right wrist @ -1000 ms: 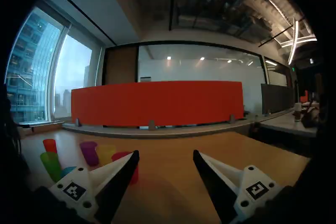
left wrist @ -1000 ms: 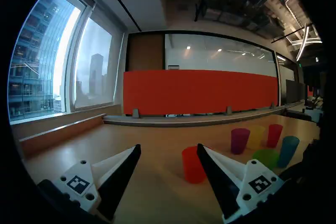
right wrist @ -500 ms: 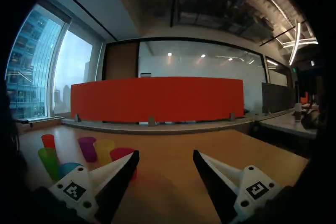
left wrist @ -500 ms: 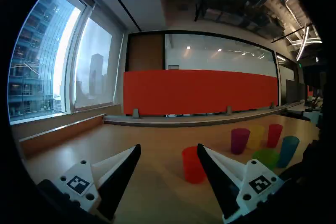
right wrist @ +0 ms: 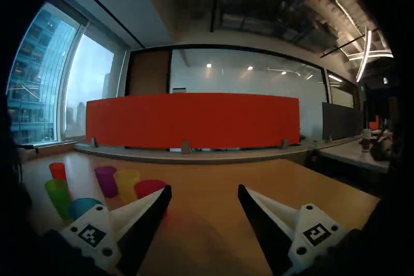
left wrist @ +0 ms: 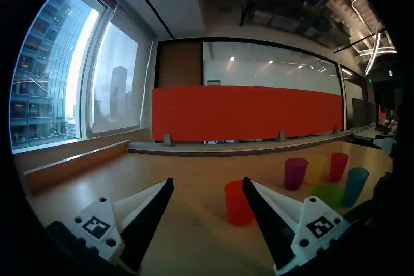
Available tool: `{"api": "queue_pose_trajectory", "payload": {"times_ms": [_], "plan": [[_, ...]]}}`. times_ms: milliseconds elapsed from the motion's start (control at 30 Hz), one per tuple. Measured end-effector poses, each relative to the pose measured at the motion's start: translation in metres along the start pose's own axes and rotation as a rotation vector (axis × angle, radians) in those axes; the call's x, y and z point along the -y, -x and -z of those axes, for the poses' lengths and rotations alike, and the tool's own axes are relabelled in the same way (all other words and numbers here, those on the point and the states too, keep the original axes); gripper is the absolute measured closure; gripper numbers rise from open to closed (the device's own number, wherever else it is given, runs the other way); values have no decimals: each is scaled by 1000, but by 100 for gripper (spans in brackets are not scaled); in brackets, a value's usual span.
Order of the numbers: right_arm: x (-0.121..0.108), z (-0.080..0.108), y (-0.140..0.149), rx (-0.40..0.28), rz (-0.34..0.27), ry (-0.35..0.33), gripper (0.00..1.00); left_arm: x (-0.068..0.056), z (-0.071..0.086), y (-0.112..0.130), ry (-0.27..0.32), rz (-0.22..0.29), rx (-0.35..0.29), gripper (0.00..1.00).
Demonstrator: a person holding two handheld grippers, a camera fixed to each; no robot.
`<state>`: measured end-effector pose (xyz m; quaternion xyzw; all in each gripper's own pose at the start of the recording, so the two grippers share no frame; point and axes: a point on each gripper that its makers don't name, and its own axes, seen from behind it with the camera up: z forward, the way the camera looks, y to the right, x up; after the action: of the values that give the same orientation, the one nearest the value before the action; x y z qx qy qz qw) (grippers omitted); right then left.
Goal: Pour water
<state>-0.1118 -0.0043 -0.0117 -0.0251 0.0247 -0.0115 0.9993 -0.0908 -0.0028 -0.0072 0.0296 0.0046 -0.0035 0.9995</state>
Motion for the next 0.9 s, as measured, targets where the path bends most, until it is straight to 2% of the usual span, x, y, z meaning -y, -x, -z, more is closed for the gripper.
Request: {"api": "queue_pose_trajectory", "payload": {"times_ms": [900], "plan": [[1, 1, 0, 0, 1, 0, 1, 0, 0, 0, 0, 0, 0, 1]]}}
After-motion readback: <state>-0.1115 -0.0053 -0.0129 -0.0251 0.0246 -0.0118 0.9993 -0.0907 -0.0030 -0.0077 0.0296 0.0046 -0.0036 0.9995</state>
